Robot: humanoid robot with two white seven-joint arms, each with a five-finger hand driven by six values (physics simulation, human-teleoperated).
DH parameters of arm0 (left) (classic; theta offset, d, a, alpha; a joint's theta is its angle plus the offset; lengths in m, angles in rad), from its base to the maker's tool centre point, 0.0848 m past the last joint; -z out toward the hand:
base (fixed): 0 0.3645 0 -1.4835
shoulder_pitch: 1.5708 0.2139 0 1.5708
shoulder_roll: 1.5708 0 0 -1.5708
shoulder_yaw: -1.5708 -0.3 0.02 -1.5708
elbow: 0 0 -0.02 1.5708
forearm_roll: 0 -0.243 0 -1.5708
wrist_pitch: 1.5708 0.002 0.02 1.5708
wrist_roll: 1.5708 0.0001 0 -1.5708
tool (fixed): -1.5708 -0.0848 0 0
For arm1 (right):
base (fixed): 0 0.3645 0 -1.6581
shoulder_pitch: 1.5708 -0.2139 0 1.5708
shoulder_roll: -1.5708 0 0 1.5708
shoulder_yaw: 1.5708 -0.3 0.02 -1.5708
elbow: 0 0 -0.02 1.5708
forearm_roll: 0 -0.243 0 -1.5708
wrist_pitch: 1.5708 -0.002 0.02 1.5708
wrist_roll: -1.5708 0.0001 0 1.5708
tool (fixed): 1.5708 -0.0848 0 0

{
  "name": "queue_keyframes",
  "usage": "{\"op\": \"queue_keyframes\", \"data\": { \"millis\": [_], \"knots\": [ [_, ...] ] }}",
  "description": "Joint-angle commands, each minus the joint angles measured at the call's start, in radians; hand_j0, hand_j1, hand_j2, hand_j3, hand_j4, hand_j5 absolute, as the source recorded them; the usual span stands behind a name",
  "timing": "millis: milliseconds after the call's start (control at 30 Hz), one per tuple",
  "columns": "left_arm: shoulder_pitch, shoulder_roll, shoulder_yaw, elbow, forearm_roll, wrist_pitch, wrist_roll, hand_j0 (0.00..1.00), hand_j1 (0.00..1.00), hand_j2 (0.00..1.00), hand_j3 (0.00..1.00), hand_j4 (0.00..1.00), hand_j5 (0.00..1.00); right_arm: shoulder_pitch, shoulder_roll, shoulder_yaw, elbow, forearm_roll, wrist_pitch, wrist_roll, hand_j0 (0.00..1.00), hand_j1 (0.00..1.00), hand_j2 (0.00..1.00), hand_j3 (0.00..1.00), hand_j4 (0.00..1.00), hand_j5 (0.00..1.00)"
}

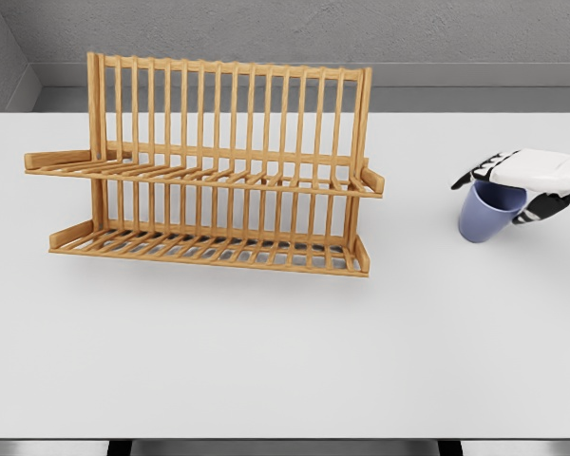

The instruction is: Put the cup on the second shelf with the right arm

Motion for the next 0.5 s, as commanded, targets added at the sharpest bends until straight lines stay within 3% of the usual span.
{"op": "queue_keyframes", "data": {
  "millis": [0,67,133,467],
  "knots": [
    [0.000,0.000,0.000,0.001,0.000,0.000,0.000,1.00,1.00,1.00,1.00,1.00,1.00,0.000,-0.001,0.000,0.000,-0.005,0.002,0.000,0.67,0.67,0.67,0.67,0.67,0.67],
    [0.000,0.000,0.000,0.001,0.000,0.000,0.000,1.00,1.00,1.00,1.00,1.00,1.00,0.000,-0.003,0.000,0.000,-0.005,0.002,0.000,0.67,0.67,0.67,0.67,0.67,0.67],
    [0.000,0.000,0.000,-0.001,0.000,0.000,0.000,1.00,1.00,1.00,1.00,1.00,1.00,0.002,-0.003,0.000,0.000,-0.005,0.002,0.000,0.60,0.60,0.60,0.60,0.60,0.60],
    [0.002,0.000,0.000,0.001,0.000,0.000,0.000,1.00,1.00,1.00,1.00,1.00,1.00,-0.032,-0.004,-0.012,-0.009,-0.005,0.001,0.000,0.60,0.60,0.60,0.60,0.60,0.60]
  ]
}}
